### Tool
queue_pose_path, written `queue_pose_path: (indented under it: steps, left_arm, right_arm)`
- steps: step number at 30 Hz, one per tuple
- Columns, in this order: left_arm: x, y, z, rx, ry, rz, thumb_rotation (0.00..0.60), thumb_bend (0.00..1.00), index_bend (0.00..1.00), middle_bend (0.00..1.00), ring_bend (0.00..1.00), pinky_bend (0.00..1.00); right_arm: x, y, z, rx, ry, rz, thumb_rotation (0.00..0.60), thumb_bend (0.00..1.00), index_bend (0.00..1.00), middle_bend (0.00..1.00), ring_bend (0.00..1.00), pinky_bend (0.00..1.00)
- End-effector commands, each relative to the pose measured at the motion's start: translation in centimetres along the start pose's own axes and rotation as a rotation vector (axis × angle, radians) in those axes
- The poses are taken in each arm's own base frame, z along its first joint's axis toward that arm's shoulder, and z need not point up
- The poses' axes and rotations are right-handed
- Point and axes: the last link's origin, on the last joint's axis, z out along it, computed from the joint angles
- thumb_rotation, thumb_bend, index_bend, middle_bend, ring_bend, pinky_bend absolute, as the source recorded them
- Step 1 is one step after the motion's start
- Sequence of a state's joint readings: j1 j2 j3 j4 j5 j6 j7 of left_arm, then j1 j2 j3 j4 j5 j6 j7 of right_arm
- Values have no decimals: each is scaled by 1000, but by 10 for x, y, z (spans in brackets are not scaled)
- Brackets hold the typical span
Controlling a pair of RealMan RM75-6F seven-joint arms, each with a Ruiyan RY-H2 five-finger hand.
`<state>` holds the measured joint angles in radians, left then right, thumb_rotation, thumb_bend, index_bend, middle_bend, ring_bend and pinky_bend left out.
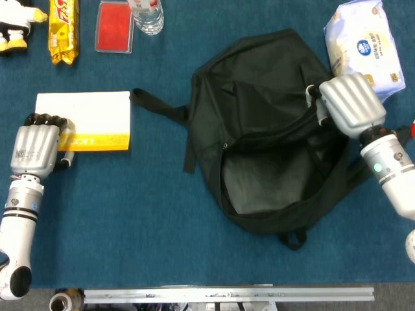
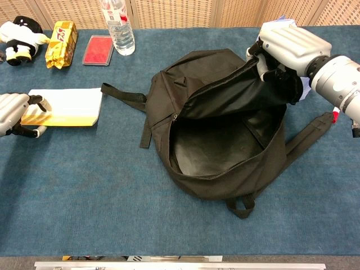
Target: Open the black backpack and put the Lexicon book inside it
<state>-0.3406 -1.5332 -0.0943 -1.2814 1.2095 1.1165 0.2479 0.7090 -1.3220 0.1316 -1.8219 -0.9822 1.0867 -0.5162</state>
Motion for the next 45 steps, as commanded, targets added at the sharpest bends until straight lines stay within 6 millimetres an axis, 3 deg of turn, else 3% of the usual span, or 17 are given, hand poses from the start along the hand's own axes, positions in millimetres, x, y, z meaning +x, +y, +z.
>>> queue_pose_path:
  steps: [1,13,22,32,45]
  left_arm:
    - [0,2,3,7,27,-22,600,364,394,400,276,213]
    - [2,2,9,39,141,35,600,358,600,516,380,341]
    - [5,-2,7,30,207,136,600,391,620,558,427,405]
    - [21,-23,-9,-36,314,117,600,395,684,608,446,436]
    - [63,-52,-43,-180,449,153,600,391,715,631,450,436]
  right_arm:
    - [1,1,0,-2,1,5,600,887,726,665,614,822]
    - [11,5,1,-11,21,48,600,885,726,665,614,822]
    - [11,5,1,-9,17,61,600,883,726,665,614,822]
    - [12,1,2,-9,24,86,600,883,726,665,614,822]
    - [22,-29,13,2,12,282,600,899,726,665,616,830]
